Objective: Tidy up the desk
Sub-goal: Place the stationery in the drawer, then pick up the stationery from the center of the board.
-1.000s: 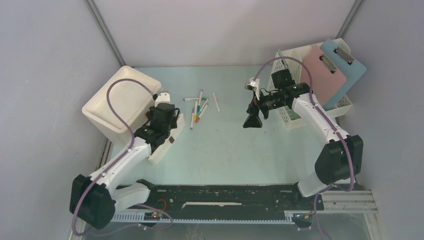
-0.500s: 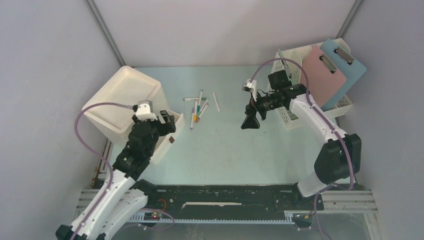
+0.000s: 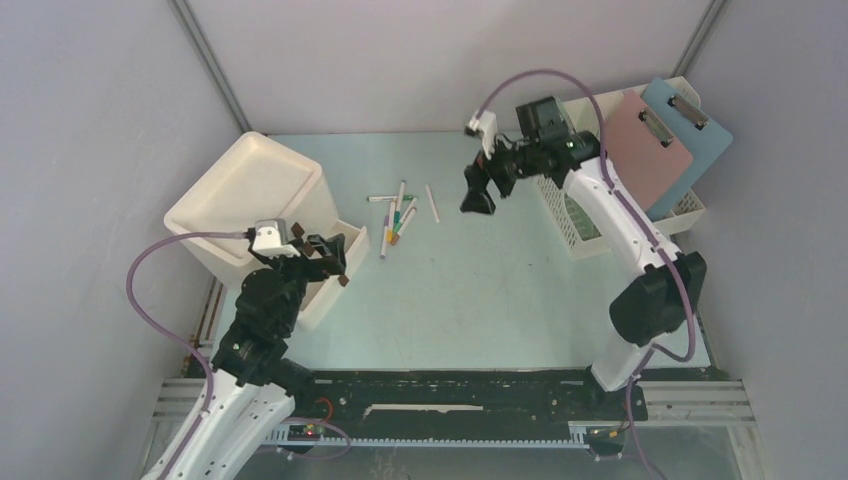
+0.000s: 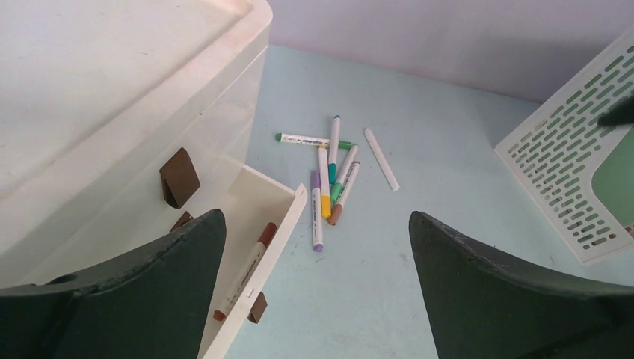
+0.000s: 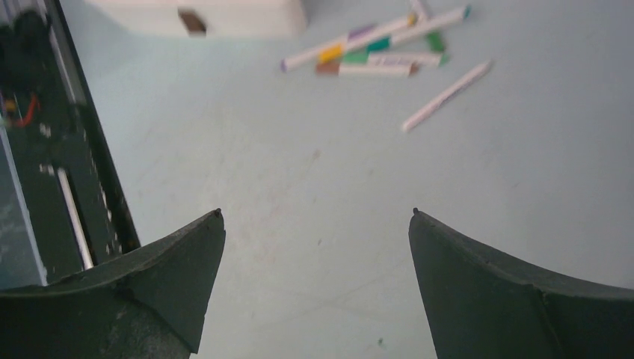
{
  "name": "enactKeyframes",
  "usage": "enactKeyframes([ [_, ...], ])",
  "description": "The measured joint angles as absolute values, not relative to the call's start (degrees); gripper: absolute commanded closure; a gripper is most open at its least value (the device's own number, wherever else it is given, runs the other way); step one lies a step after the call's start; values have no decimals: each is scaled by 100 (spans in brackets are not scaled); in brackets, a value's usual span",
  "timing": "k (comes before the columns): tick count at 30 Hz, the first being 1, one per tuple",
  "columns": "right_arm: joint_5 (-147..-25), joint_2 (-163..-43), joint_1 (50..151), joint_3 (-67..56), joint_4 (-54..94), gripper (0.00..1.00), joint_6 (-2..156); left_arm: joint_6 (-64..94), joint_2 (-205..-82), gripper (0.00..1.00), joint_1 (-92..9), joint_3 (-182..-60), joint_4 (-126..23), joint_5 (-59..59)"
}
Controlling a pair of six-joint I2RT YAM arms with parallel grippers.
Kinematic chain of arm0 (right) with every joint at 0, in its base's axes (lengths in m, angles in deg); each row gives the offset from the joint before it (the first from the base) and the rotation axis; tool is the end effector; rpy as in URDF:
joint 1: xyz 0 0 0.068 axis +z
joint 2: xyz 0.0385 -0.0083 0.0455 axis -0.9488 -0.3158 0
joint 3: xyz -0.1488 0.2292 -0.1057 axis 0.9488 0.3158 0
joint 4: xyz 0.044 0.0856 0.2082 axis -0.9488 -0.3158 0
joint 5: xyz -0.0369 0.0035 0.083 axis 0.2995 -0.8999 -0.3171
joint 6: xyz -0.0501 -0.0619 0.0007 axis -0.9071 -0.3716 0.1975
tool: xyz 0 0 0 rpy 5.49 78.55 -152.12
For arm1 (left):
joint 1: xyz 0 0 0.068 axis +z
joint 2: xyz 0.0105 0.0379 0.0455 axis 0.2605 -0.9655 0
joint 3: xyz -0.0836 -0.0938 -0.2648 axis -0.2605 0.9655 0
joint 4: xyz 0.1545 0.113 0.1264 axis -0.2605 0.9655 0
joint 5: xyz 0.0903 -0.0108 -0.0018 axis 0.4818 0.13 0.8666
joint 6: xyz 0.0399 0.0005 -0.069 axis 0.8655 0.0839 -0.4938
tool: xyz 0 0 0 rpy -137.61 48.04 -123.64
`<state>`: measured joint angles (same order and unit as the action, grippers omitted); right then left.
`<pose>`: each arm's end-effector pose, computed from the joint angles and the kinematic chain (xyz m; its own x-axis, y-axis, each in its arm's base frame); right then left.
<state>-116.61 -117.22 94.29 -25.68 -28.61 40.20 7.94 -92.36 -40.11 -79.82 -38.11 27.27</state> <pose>0.2983 0.1712 0.3630 -0.2616 -0.5305 -0.8063 -0.9361 0.3430 0.0780 0.1001 -0.0221 0.3035 -0.0992 -0.2853 -0.9533 0.0789 0.9528 -0.2933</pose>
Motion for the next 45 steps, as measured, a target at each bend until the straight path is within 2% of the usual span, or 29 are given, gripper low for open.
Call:
enactKeyframes([
  [5,-11836,-12977,9407,-4889,-3229,0,4538,803,-9218,0,-4011,-8102,-3713,2731],
  [7,-11797,-13458,9420,-5462,-3279,2,4717,825,-9218,0,-4011,-8242,-3571,2738],
  [18,-10481,-14970,10036,-5689,-2879,11,5845,1063,-8903,0,-4011,-8896,-2690,2902],
  [24,-9773,-15521,10432,-5724,-2662,28,6006,1236,-8646,0,-4011,-8902,-2253,3282],
  [26,-9556,-15761,10484,-5840,-2689,37,5998,1260,-8600,0,-4011,-8902,-2172,3369],
  [28,-9335,-15976,10498,-5936,-2693,54,5976,1279,-8582,0,-4009,-8902,-2141,3417],
  [29,-9235,-16057,10493,-5965,-2704,56,5963,1295,-8582,0,-4007,-8902,-2133,3431],
  [45,-8498,-16679,10423,-6487,-2562,56,5810,1299,-8639,0,-3581,-8902,-2087,3181],
])
